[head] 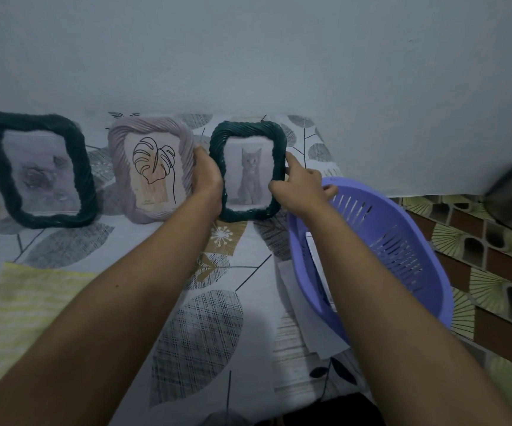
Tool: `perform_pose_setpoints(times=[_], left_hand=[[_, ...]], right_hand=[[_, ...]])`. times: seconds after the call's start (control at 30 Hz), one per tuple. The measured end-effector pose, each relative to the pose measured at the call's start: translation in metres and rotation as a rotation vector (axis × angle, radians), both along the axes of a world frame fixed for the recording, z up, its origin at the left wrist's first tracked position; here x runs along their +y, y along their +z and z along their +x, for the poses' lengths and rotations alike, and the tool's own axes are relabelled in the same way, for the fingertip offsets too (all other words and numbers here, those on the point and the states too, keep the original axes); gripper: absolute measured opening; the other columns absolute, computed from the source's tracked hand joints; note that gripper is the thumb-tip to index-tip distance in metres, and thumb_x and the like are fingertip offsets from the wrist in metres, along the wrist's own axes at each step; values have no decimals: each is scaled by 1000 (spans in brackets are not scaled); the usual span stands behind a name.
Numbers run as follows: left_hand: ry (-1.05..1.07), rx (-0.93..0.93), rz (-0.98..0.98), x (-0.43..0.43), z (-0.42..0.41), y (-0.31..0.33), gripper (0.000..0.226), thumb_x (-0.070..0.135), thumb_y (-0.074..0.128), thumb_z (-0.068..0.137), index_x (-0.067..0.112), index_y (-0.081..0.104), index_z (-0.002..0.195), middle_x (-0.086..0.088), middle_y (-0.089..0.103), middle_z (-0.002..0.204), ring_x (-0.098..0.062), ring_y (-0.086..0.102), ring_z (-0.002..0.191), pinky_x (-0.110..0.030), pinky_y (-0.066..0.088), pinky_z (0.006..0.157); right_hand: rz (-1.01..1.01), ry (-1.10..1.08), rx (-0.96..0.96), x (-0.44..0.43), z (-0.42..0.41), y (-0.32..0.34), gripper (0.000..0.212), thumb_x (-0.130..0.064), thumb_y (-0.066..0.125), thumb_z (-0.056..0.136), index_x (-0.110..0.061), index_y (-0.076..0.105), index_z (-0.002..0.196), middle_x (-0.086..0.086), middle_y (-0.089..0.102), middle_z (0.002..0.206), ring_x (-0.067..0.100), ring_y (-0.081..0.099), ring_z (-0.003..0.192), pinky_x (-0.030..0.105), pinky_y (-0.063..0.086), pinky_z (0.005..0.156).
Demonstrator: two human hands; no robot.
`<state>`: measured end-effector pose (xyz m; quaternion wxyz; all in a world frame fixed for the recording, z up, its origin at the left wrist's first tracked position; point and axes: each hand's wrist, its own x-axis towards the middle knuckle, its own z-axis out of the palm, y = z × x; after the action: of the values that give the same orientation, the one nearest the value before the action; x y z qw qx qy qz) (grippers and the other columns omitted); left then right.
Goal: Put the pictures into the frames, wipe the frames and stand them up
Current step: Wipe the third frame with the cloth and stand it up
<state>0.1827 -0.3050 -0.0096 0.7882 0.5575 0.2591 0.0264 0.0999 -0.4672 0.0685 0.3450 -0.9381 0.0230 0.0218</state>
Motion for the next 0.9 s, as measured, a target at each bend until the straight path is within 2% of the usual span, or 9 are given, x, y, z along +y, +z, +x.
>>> perform_pose_setpoints(times=[0.07, 0.17, 0.3, 0.43, 0.6, 0.73, 0.77, 0.83, 0.9], left_hand=[[2, -7, 7, -2, -9, 9, 99, 81, 24, 69, 23, 48, 145, -11, 58, 139, -34, 55, 125, -55, 42, 107], [3, -23, -11, -5, -23, 23, 91, 76, 23, 76, 21, 51, 143, -12, 61, 135, -34, 58, 121, -55, 44, 106], [-20, -32, -9, -11, -40, 42, 69, 60, 22, 98, 14, 58, 135, -16, 65, 126, -32, 63, 112, -51, 50, 100], [-22, -28, -27, -7, -33, 27, 85, 71, 24, 81, 19, 54, 140, -15, 61, 134, -34, 59, 120, -56, 45, 105], [-81, -34, -1, -10, -53, 37, 64, 57, 24, 95, 15, 63, 125, -15, 68, 118, -32, 65, 107, -51, 52, 98], [-84, -3, 14, 5, -23, -10, 92, 81, 31, 64, 27, 60, 132, -7, 64, 132, -33, 61, 117, -55, 46, 101], [-66, 11, 31, 9, -14, -24, 93, 82, 31, 60, 29, 61, 130, -6, 65, 131, -33, 61, 116, -55, 47, 100], [-17, 46, 94, 1, -47, 2, 79, 77, 30, 69, 29, 64, 122, -5, 68, 125, -30, 64, 110, -51, 50, 96], [43, 59, 201, -12, -88, 33, 63, 62, 28, 88, 21, 60, 123, -2, 63, 123, -27, 59, 110, -48, 46, 99]], right_hand=[[-10, -2, 15, 1, -1, 0, 68, -21, 51, 84, -38, 31, 146, 3, 47, 118, 22, 25, 139, 50, 14, 101], [-23, -5, 27, 1, -2, 1, 72, -22, 52, 85, -36, 26, 150, 6, 46, 124, 22, 22, 142, 51, 12, 105], [-38, 1, 47, 3, -3, 3, 74, -22, 51, 85, -34, 24, 153, 8, 46, 142, 24, 16, 147, 57, 7, 111], [-34, -1, 69, 5, -10, 5, 74, -22, 51, 88, -25, 21, 155, 11, 36, 154, 26, 7, 152, 61, 1, 115], [-4, 15, 49, 7, -25, 11, 57, -19, 50, 89, -18, 35, 144, 11, 38, 151, 28, 9, 151, 61, 3, 116], [-1, 13, 42, 8, -36, 13, 57, -23, 51, 91, -18, 35, 145, 10, 38, 151, 27, 11, 151, 62, 2, 114], [-1, 15, 43, 9, -40, 13, 57, -23, 51, 90, -20, 35, 145, 10, 40, 148, 28, 14, 149, 62, 3, 114], [-5, 16, 32, 8, -46, 12, 56, -24, 51, 90, -23, 39, 144, 6, 49, 136, 27, 24, 143, 57, 11, 112], [16, 2, 5, 6, -53, 11, 52, -25, 51, 89, -27, 45, 141, 1, 54, 120, 25, 31, 137, 47, 17, 102]])
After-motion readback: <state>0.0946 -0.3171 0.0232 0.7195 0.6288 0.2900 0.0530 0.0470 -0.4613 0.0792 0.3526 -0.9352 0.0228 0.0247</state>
